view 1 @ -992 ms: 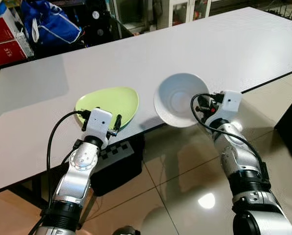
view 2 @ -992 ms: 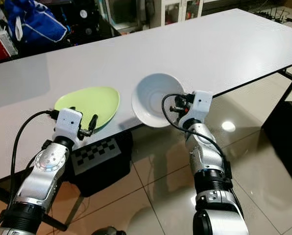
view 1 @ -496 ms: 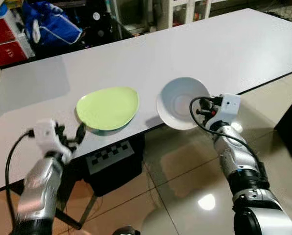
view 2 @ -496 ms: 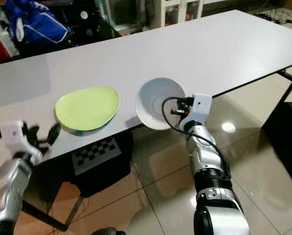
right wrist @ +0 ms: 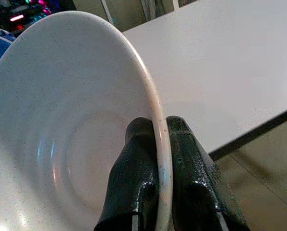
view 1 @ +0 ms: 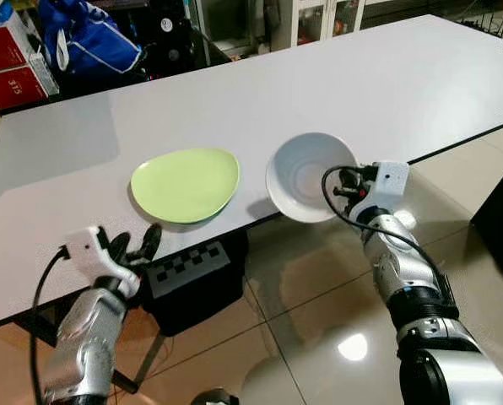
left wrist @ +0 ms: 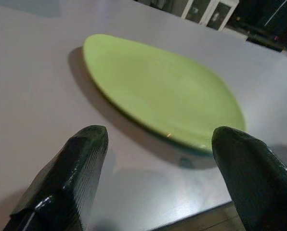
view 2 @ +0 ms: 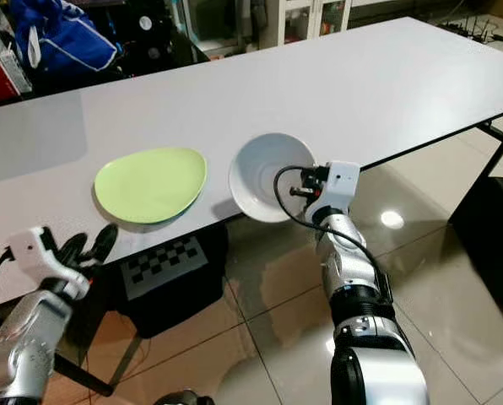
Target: Setting the table
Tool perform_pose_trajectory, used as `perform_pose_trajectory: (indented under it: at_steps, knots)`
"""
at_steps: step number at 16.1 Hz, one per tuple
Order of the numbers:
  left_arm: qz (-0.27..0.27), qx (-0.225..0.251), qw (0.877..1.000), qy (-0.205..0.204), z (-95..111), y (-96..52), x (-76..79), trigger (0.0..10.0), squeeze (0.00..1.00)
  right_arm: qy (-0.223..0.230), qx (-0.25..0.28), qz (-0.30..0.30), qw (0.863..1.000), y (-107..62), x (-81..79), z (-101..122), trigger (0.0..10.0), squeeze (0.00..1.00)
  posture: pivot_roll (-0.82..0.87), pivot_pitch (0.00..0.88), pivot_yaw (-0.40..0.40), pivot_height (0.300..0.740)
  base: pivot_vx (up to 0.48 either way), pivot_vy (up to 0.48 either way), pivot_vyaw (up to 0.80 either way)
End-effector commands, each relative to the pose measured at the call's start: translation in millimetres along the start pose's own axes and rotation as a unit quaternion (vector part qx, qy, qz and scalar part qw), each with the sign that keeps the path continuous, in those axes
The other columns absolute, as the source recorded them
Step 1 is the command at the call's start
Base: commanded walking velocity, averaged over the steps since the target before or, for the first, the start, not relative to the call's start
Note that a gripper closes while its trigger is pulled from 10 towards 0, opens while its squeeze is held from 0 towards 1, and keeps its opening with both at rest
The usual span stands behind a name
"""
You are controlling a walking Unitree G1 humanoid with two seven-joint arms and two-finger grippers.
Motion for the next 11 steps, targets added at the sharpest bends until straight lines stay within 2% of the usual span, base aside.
perform_pose_trajectory:
  at_steps: [1, 5, 8, 11]
  knots:
    - [-0.006, 0.006, 1.0, 0.003, 6, 2.2, 5.5, 10.0, 0.0, -0.008, 0.026, 0.004, 1.0, 4.9, -2.5, 15, 10.0, 0.0, 0.14, 0.0, 0.083, 0.74, 0.0, 0.0, 0.0]
    - [-0.005, -0.005, 1.0, 0.002, 1, 6.9, 12.2, 10.0, 0.0, -0.009, 0.026, 0.005, 1.0, 5.1, -2.2, 14, 10.0, 0.0, 0.14, 0.0, 0.08, 0.74, 0.0, 0.0, 0.0]
    - [-0.014, -0.016, 0.999, 0.03, -2, 8.3, 18.5, 10.0, 0.0, -0.011, 0.026, 0.006, 1.0, 5.4, -1.6, 14, 10.0, 0.0, 0.14, 0.0, 0.08, 0.74, 0.0, 0.0, 0.0]
    - [-0.013, -0.013, 0.999, 0.041, -1, 8.6, 19.0, 10.0, 0.0, -0.015, 0.025, 0.008, 1.0, 5.5, -3.2, 13, 10.0, 0.0, 0.14, 0.0, 0.081, 0.74, 0.0, 0.0, 0.0]
Point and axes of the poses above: a point about 5 cm out from each wrist's last joint towards the gripper, its own y axis pointing out of the wrist towards the gripper, its own z axis along the axis of the wrist's last joint, x = y × z, the point moved 4 cm from there along y, pointing out of the wrist towards the gripper, and after that the axes turned 11 degrees about -y, right-handed, at the moved point
